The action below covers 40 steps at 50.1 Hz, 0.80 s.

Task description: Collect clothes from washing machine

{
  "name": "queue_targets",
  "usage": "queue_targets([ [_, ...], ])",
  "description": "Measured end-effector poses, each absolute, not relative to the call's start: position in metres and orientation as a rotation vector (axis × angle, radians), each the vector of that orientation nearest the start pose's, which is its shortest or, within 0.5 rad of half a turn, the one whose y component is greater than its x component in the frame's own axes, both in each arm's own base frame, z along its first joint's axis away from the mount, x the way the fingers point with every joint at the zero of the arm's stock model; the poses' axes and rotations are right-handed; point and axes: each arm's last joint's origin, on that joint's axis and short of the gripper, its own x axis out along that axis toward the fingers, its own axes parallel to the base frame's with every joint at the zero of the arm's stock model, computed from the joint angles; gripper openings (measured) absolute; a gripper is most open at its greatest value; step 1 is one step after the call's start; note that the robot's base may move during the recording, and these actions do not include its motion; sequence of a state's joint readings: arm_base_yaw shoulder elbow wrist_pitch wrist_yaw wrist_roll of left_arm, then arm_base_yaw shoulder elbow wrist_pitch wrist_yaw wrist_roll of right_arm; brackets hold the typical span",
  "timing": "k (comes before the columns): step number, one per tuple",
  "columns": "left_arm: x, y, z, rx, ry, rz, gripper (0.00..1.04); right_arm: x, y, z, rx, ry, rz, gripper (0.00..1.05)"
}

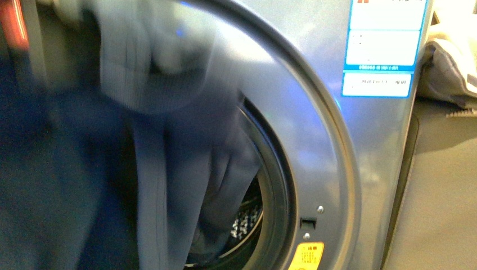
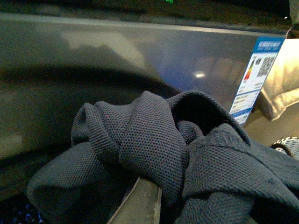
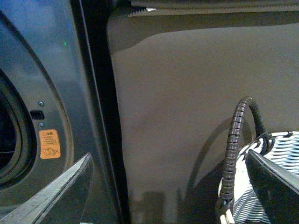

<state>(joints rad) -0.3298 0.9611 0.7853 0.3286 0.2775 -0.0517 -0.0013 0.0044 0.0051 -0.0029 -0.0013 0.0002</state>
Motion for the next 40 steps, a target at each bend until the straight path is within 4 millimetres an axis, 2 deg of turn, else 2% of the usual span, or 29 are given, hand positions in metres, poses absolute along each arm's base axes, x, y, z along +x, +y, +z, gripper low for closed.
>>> queue_targets([
  [16, 0.194, -0.106, 0.411, -0.036, -0.261, -0.666, 0.08, 0.098, 0.000, 0.165, 0.000, 0.002, 0.000, 0.97],
  [21, 0.194, -0.125, 0.441, -0.025, -0.302, -0.698, 0.08, 0.098, 0.000, 0.165, 0.000, 0.002, 0.000, 0.97],
  [24, 0.195, -0.133, 0.451, -0.016, -0.315, -0.714, 0.08, 0.098, 0.000, 0.165, 0.000, 0.002, 0.000, 0.97],
  [31, 0.197, -0.147, 0.482, -0.007, -0.361, -0.723, 0.08, 0.098, 0.000, 0.165, 0.000, 0.002, 0.000, 0.97],
  [40, 0.198, -0.157, 0.538, -0.023, -0.444, -0.708, 0.08, 0.098, 0.000, 0.165, 0.000, 0.002, 0.000, 0.97],
])
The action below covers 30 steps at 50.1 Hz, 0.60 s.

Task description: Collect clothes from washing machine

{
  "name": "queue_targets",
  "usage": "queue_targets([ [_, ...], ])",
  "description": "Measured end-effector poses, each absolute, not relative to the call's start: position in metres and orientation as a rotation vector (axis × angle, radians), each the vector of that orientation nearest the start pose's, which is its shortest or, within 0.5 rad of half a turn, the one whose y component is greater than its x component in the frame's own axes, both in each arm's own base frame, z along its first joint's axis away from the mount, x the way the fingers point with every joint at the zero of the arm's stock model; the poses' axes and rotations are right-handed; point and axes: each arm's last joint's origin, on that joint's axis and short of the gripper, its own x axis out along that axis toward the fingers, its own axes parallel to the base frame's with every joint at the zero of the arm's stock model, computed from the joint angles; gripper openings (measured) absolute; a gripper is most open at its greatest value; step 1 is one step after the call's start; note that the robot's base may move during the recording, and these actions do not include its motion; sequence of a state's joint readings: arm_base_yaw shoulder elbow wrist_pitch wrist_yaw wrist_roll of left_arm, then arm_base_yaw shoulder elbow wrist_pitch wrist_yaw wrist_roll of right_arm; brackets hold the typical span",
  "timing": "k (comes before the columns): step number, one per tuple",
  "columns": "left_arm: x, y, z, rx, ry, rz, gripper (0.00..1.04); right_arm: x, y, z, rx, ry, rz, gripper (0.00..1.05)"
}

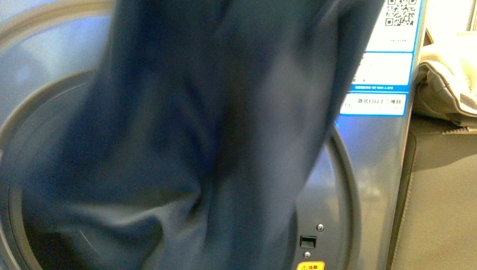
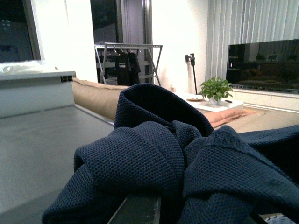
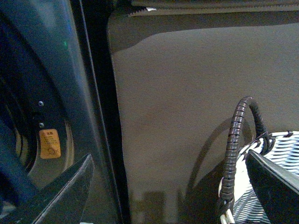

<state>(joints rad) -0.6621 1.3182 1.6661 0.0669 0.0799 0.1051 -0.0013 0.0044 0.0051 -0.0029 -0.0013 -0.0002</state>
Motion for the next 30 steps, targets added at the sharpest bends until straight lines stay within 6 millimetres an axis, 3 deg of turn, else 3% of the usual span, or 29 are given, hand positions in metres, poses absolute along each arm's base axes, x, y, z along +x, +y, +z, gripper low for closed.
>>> queue_targets([
  [10, 0.188, -0.154, 0.564, -0.043, -0.491, -0.707, 0.08, 0.098, 0.000, 0.165, 0.000, 0.002, 0.000, 0.97],
  [30, 0.187, -0.155, 0.565, -0.045, -0.493, -0.713, 0.08, 0.098, 0.000, 0.165, 0.000, 0.002, 0.000, 0.97],
])
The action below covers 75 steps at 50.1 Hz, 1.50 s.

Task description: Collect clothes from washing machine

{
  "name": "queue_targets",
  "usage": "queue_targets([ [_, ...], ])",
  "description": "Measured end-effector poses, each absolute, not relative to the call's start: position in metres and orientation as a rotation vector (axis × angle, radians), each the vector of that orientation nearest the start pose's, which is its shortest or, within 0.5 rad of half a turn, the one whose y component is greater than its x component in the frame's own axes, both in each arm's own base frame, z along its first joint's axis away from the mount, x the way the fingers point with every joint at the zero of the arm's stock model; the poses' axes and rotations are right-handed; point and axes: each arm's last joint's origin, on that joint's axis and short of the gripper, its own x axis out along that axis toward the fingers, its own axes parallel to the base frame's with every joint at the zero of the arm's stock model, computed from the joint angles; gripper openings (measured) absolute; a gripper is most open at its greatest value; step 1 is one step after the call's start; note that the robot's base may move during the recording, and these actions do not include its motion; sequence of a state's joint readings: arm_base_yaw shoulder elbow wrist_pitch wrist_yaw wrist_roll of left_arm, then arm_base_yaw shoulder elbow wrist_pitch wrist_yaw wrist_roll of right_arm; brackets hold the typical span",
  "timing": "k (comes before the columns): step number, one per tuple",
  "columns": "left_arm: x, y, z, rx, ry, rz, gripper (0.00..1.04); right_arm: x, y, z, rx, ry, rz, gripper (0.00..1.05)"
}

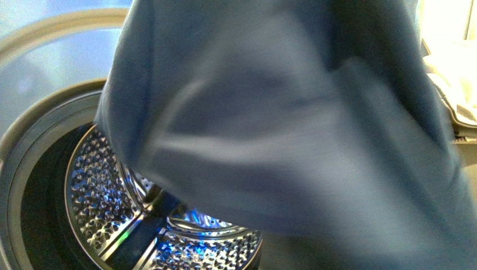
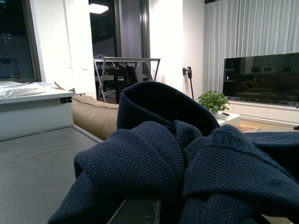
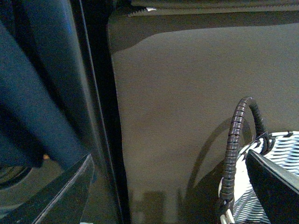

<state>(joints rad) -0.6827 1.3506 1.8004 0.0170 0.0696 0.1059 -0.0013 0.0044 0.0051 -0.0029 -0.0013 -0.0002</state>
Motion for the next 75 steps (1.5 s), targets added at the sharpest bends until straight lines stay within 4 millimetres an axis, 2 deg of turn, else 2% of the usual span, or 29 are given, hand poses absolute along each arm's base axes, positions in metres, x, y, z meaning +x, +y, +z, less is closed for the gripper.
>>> queue_targets([
  [8, 0.188, -0.155, 0.565, -0.047, -0.492, -0.706, 0.08, 0.098, 0.000, 0.165, 0.004, 0.001, 0.006, 0.97],
  [17, 0.188, -0.155, 0.565, -0.046, -0.491, -0.708, 0.08, 0.101, -0.004, 0.184, 0.268, -0.099, 0.338, 0.97],
  [21, 0.188, -0.155, 0.565, -0.046, -0.491, -0.706, 0.08, 0.107, -0.006, 0.206, 0.361, -0.124, 0.410, 0.97],
  [29, 0.188, -0.155, 0.565, -0.046, -0.491, -0.706, 0.08, 0.119, -0.004, 0.251, 0.359, -0.196, 0.493, 0.97],
  [38, 0.188, -0.155, 0.565, -0.046, -0.491, -0.706, 0.08, 0.136, 0.005, 0.290, 0.331, -0.243, 0.603, 0.97],
  [45, 0.188, -0.155, 0.565, -0.046, -0.491, -0.706, 0.08, 0.156, 0.016, 0.312, 0.304, -0.271, 0.662, 0.97],
  [59, 0.188, -0.155, 0.565, -0.046, -0.491, -0.706, 0.08, 0.219, 0.046, 0.332, 0.236, -0.271, 0.742, 0.97],
  [66, 0.188, -0.155, 0.565, -0.046, -0.491, -0.706, 0.08, 0.236, 0.061, 0.341, 0.216, -0.275, 0.790, 0.97],
  [75, 0.188, -0.155, 0.565, -0.046, -0.491, -0.706, 0.08, 0.249, 0.080, 0.340, 0.194, -0.257, 0.840, 0.97],
])
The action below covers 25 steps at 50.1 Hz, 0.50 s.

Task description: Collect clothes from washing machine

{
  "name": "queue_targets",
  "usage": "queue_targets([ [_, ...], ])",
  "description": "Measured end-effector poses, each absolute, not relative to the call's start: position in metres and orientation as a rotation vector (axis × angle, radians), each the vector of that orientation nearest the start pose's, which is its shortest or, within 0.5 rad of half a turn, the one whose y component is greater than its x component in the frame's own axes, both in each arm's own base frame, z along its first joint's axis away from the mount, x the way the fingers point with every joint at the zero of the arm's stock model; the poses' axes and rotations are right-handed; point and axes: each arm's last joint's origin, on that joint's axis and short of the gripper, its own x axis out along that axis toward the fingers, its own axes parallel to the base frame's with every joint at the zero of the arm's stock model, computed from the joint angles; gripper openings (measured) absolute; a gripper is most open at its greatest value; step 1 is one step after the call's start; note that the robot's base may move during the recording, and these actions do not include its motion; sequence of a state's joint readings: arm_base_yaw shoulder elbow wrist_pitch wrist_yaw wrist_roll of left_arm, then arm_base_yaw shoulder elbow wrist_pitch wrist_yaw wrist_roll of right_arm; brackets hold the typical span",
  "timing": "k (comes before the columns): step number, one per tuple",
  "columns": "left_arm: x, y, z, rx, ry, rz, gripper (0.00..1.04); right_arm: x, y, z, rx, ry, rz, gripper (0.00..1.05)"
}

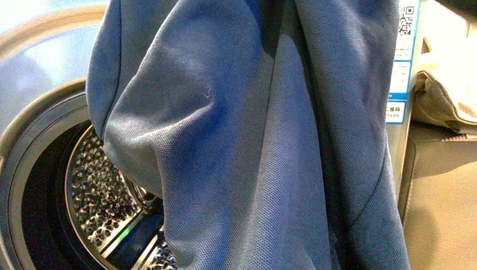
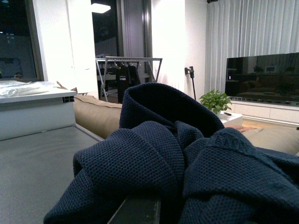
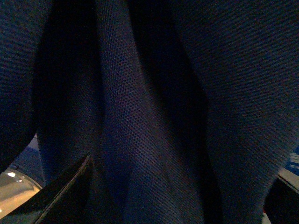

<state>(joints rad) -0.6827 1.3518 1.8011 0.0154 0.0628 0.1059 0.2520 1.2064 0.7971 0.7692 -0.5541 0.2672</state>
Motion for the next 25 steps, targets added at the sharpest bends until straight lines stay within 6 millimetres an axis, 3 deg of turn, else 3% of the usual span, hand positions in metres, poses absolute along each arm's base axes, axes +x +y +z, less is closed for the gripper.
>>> queue_targets([
  [11, 0.188, -0.155, 0.565, -0.046, -0.491, -0.706, 0.08, 0.253, 0.098, 0.339, 0.195, -0.249, 0.901, 0.97],
  [25, 0.188, -0.155, 0.565, -0.045, -0.491, -0.706, 0.08, 0.241, 0.126, 0.342, 0.226, -0.260, 0.998, 0.97],
])
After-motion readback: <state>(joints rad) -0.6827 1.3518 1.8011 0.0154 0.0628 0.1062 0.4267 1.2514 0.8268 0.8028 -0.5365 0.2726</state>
